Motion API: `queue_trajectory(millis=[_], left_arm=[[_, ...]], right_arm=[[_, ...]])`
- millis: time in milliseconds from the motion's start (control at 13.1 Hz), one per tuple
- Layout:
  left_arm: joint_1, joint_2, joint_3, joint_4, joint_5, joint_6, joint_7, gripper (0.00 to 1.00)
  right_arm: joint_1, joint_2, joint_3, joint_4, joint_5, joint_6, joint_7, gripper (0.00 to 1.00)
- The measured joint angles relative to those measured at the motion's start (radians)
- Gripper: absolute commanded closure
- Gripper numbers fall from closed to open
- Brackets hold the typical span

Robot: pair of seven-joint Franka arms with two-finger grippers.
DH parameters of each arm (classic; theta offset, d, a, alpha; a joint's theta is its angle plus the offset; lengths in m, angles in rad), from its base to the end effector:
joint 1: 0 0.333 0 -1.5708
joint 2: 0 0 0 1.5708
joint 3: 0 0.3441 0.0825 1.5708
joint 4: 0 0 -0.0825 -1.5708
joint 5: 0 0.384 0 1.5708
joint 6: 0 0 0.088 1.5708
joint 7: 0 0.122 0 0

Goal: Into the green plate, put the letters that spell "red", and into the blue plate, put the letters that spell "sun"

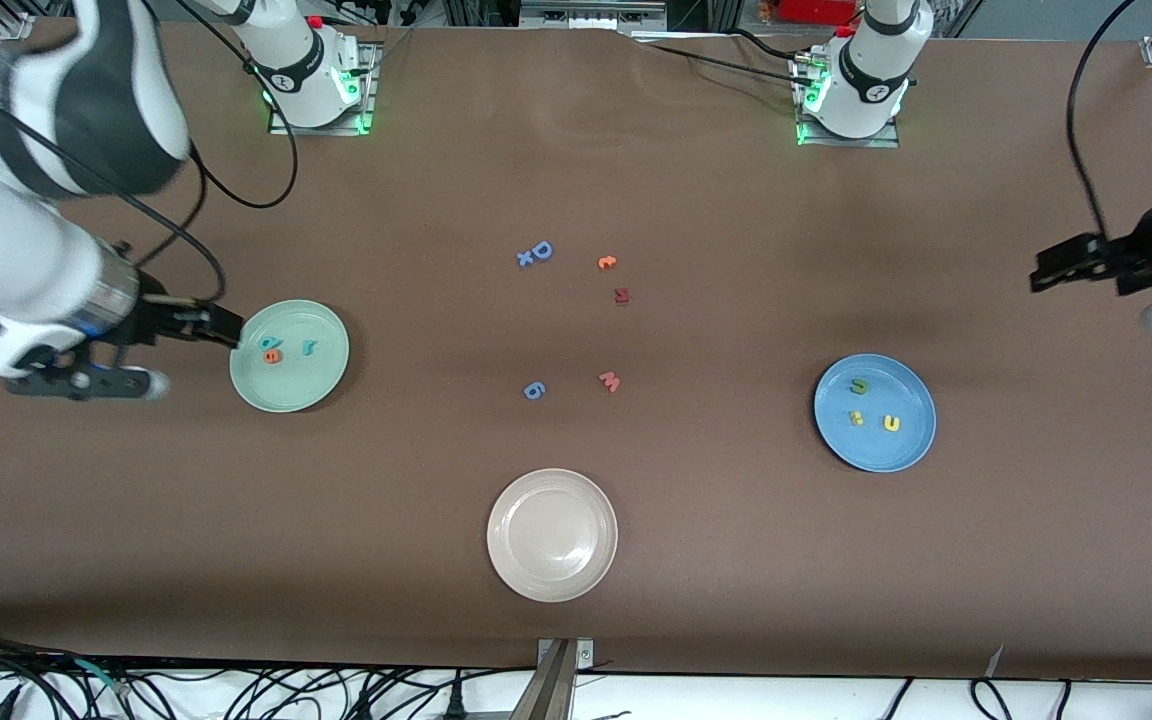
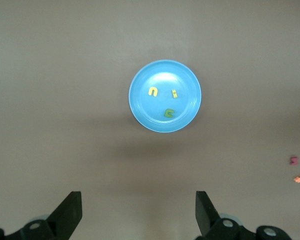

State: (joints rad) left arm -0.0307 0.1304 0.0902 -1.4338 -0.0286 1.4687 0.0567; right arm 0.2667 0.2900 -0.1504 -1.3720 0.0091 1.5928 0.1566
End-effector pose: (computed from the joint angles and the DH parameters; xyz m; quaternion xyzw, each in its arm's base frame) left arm 0.5852 0.0273 0.6189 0.9988 0.0005 -0.0469 0.0111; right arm 0.6399 0.0897 0.5603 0.9991 -0.0180 -0.0304 0.0213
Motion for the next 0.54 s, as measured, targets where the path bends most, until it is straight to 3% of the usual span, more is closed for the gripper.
queue_trajectory(millis=[306,535], left_arm=[[-0.007,-0.051,0.006,-0.069,0.000,0.037,0.000,0.00],[-0.017,-0.078,0.006,-0.129,-0.001,0.086,0.000,0.00]], right_arm=[[-0.142,-0.205,0.055,-0.216,0.000,0.021,-0.066,0.00],[-0.250,-0.265,0.138,-0.291,-0.001,0.060,-0.142,0.00]])
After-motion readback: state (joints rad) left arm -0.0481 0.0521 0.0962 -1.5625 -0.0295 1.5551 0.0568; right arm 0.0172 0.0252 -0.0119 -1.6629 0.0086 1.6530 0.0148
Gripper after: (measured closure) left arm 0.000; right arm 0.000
